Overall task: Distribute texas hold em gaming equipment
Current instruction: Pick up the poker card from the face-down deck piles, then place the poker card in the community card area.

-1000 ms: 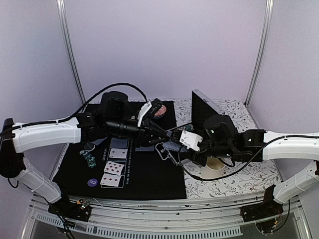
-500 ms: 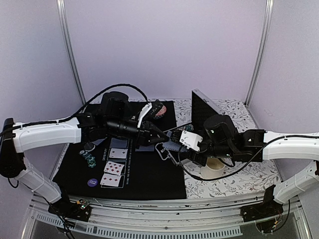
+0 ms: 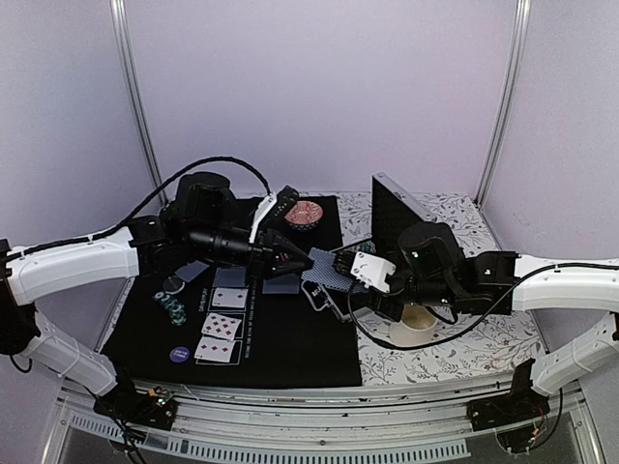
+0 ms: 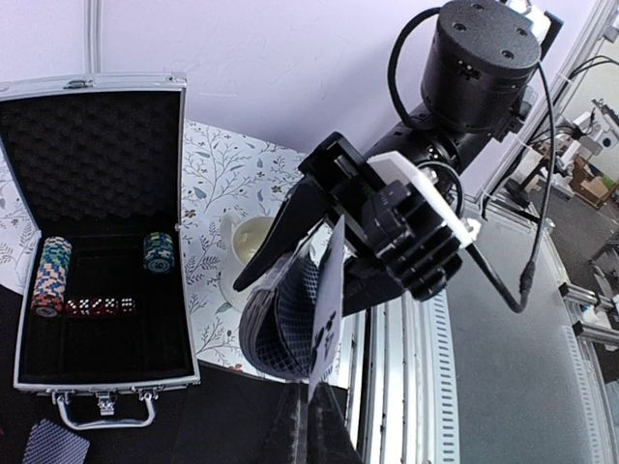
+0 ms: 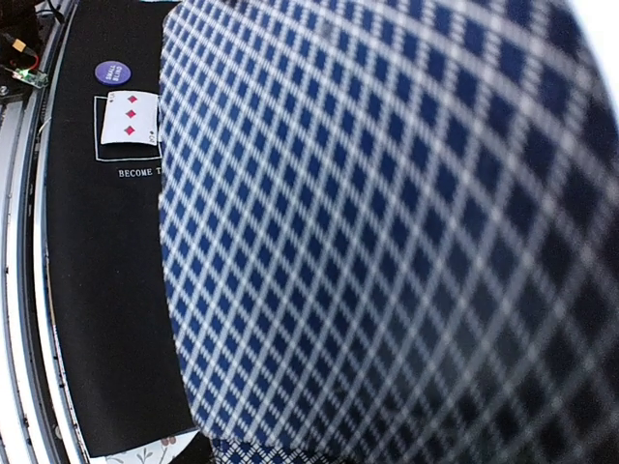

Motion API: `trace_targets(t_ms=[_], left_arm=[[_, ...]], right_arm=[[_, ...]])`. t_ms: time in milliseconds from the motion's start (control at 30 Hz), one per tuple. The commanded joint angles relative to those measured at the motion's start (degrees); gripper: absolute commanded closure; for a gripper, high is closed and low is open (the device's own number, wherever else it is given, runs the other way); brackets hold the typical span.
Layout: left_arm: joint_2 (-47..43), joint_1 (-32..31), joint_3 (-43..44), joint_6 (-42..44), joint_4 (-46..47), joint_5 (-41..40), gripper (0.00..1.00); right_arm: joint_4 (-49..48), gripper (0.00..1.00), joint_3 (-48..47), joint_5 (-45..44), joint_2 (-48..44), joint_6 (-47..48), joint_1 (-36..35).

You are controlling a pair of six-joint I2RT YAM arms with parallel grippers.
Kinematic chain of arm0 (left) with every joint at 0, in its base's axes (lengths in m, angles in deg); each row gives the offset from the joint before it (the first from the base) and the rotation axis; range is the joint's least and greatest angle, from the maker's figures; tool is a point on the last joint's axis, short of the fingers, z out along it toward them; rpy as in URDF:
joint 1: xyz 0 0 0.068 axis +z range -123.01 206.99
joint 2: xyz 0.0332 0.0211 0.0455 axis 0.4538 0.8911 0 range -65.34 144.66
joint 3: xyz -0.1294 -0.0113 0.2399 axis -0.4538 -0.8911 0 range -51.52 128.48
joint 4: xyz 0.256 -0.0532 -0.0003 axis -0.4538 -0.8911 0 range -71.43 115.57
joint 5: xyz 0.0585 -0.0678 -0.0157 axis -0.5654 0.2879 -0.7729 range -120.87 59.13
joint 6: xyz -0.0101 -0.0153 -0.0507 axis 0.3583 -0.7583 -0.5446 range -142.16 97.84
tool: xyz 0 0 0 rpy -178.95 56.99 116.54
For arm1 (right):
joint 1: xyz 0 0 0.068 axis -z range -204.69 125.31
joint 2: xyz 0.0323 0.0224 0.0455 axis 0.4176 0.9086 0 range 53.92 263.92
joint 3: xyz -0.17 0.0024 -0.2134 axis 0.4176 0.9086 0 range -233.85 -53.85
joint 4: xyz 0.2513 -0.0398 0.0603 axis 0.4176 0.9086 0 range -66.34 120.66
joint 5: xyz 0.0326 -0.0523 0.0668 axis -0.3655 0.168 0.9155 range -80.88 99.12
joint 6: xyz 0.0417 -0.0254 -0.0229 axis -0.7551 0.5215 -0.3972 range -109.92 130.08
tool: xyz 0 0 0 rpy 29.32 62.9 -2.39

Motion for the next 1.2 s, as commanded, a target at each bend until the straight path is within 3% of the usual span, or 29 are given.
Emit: trace_targets(t_ms=[0,233,600,833,1167], left_arm=[[-2.65,2.64,-1.06,0.23,-2.52,2.08,1.00],[-6.33,10.43,-1.82,-3.18,-4.70,6.21,1.00],[-6.12,29.97,-1.11,-6.26,-11.51,9.95,1.00],[11.31,40.98,7.14,-3.61,-17.50,3.12,1.00],[33.89,44.99,20.83,-2.35,-19.53,8.72,1.00]], right_arm=[[-1.32,0.59,0.85,-0.97,-1.67,0.34,-0.06],[-1.22,0.59,0.85,-1.00,-1.54,0.19,0.24],[-1.26,0.59,0.72,-0.36,-1.10,0.43,0.29],[-1.18,0.59,0.22,-0.07,-0.65,0.80,0.30],[-0.25,0.59,0.95,-0.58,-1.55,0.21,0.29]])
